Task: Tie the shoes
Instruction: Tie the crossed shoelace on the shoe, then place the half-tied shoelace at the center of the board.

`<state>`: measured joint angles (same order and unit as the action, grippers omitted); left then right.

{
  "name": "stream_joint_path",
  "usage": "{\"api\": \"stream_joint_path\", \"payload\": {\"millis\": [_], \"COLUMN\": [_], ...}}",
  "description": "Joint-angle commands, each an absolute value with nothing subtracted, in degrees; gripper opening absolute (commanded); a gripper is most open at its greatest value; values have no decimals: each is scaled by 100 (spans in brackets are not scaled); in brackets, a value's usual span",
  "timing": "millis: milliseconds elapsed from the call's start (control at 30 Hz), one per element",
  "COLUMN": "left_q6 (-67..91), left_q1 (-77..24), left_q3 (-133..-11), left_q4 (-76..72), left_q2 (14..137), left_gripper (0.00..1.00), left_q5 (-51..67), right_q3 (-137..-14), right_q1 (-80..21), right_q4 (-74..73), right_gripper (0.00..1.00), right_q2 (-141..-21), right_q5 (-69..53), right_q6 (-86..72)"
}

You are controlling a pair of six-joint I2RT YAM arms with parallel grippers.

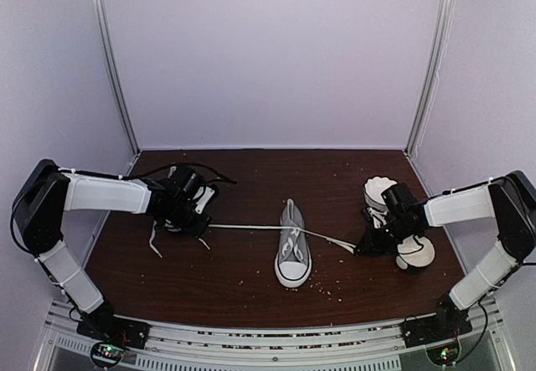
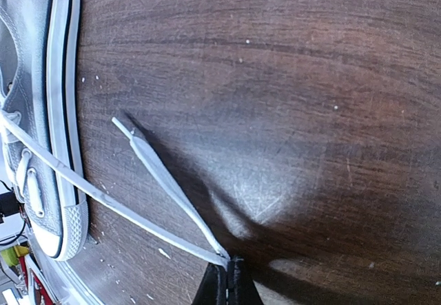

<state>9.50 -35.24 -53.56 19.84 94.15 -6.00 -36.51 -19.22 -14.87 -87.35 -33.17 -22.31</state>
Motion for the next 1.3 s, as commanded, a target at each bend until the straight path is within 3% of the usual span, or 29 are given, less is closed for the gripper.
{"api": "stream_joint_path", "payload": {"millis": [0,500,533,600,667,733,933,1067,1267], "left_q6": [886,-50,-86,-71,-5,-19,-113,-114,-112], "left_q1": [-3399,-4663,-4741,-4828,-4855,-4862,-4869,-4871,-4870], "left_q3": [-5270,-5489,-5500,-5589,-5753,-5800,-5923,-6059,-6188], "left_q4": [2010,760,692,616,569,427,307,166,135], "left_q2": [9229,7559,7489,7406,7386,7382,7610,7687,7721], "left_gripper": [0,0,0,0,0,0,0,0,0], "left_q5": [-572,1322,1411,1621,1800,1783,1834,1740,1688], "right_q3": [-3958,-5726,-5821,-6041,-6353,-6530,-5999,-5888,-6333], "right_q1": [-2017,-3564,-3568,-3583,-3626,-3737,-4315,-4414,-4450], "right_q4": [-2264,-4356,-4532,-4842,-4940,-4604,-1919,-473,32], "right_gripper": [0,0,2,24,38,44,50,50,48], "right_q2": [-8759,-8608,-8605,-8476,-8215,-7982,-7730,-8248,-9244], "right_q5": [-2803,-2797,-2774,-2678,-2544,-2426,-2504,-2822,-3030], "right_q6": [-1937,-1313,-1211,-972,-682,-481,290,505,691]}}
